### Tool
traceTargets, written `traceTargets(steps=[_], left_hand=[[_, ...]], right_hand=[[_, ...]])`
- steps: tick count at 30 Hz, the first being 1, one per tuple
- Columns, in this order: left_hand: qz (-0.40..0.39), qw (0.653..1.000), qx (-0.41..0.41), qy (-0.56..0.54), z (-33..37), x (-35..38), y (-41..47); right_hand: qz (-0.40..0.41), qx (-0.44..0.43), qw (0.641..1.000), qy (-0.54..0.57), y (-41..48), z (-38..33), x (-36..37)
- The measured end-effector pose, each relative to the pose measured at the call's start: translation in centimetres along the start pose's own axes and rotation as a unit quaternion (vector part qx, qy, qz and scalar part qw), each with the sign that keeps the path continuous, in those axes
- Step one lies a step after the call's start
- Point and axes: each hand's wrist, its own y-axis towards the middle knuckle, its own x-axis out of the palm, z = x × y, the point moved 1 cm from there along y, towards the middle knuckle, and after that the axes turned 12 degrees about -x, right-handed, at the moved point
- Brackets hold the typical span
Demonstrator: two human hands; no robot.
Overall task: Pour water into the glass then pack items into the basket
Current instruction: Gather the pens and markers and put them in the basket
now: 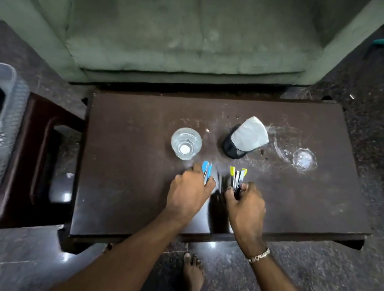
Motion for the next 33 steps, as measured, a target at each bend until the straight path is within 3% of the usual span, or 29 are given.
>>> traceTargets(steps=[10, 14, 20, 27, 33], left_hand=[[0.082, 0.992, -0.090, -0.036, -13.8, -17.0, -2.7], [0.137, 0.981, -0.136, -0.030, -24.4, -24.4, -4.0], [0.161, 0.967, -0.199, -0.009, -37.8, -31.3, -4.9], [0.136, 0.965, -0.224, 0.029, -46.4, -33.5, -2.1], [0.091, 0.971, -0.204, 0.090, -47.9, -31.8, 0.0]], right_hand=[[-0.026, -0.109, 0.990, 0.088, -5.2, -19.8, 0.8], [-0.067, -0.191, 0.973, 0.108, -8.0, -29.9, 4.7], [-0.136, -0.260, 0.949, 0.114, -11.6, -40.9, 11.0], [-0.204, -0.302, 0.931, 0.017, -15.8, -49.9, 18.7], [-0.215, -0.332, 0.911, -0.120, -16.6, -54.1, 23.4]])
